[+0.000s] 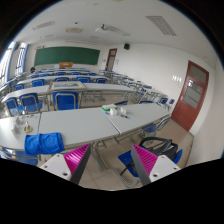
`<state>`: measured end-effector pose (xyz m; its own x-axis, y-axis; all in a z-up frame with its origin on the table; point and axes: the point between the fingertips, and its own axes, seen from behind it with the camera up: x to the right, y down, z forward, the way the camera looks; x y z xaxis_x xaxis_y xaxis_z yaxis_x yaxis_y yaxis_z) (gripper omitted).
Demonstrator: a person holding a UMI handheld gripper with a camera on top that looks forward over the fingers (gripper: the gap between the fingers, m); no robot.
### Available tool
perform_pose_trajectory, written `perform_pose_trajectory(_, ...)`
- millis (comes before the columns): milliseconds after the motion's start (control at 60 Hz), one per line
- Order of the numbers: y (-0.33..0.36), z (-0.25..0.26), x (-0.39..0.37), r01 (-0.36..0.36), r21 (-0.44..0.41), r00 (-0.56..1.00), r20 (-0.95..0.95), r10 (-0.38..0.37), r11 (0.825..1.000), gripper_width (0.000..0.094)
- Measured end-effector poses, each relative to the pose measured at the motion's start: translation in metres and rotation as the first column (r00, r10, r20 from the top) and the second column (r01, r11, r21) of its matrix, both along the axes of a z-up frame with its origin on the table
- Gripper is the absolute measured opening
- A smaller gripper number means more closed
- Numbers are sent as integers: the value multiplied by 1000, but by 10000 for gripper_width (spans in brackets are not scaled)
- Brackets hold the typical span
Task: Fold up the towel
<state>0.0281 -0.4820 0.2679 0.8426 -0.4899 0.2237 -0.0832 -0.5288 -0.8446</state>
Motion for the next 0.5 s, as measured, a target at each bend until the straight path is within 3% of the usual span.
perform_pose_trajectory(250, 3, -75, -57, -45, -101, 999, -32, 42, 994, 845)
perform_pose_trajectory(367, 31, -121, -144, -173, -102, 980, -114, 161, 980, 853)
perform_pose_trajectory(500, 81, -156, -257, -331, -58, 931, -183, 316, 942, 848)
